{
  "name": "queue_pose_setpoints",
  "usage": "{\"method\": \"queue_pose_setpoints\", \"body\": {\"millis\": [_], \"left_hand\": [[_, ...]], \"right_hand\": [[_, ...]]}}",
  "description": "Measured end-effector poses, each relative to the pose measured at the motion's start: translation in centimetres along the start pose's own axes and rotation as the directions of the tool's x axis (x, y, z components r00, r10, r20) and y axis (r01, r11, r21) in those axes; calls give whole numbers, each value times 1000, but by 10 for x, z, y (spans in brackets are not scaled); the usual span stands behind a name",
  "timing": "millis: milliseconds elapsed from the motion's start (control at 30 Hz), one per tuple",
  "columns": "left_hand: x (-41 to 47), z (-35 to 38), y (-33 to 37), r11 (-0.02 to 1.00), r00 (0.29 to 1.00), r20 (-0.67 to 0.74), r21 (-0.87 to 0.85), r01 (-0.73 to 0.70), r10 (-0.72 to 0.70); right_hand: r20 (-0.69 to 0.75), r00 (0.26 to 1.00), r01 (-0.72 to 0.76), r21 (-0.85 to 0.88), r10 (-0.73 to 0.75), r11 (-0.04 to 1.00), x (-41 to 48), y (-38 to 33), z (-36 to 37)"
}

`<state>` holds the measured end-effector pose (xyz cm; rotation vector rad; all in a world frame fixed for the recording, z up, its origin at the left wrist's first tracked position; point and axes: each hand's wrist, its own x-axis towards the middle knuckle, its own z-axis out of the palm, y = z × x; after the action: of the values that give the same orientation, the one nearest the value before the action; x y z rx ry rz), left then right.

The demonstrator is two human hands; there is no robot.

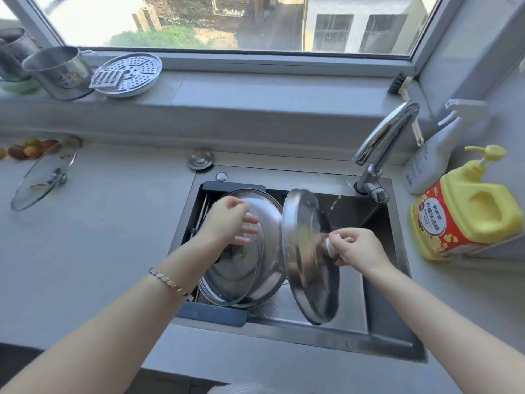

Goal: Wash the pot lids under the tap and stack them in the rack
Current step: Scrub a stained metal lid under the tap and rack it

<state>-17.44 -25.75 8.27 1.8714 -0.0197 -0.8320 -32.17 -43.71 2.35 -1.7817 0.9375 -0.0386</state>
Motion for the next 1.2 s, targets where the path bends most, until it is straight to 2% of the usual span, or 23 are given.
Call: {"method": "queue_pose_setpoints", "body": {"millis": [67,133,200,300,367,533,733,900,1133,1200], "left_hand": [[1,-14,-18,998,999,-19,29,50,-49],[1,-27,-34,995,996,-32,43,88,-86],[-1,-39,-49,994,992,-72,29,102,-100],[-1,-61,-69,994,980,-172,25,108,-102],[0,-77,-78,992,966,-237,45,116,-102],[3,-107,-91,988,955,-268,40,147,-131],[9,-131,-105,986,961,-241,56,157,-139],[15,-140,-109,984,965,-222,83,159,-137],[23,-139,-116,979,960,-244,118,166,-134],[24,-138,-117,981,953,-263,83,178,-150]], "right_hand": [[-38,999,-18,-139,13,990,-5,0,6],[-30,1000,-8,-150,3,989,-10,-12,15],[9,999,49,-147,-48,988,-14,-34,29],[44,982,189,-354,-185,916,-6,-69,63],[108,969,247,-433,-222,867,6,-85,95],[310,940,303,-567,-143,766,28,-97,177],[339,938,303,-690,-77,658,23,-91,236],[351,928,357,-727,-129,586,13,-81,256],[431,897,398,-680,-103,616,7,-73,250],[468,879,423,-668,-97,613,11,-79,242]]}}
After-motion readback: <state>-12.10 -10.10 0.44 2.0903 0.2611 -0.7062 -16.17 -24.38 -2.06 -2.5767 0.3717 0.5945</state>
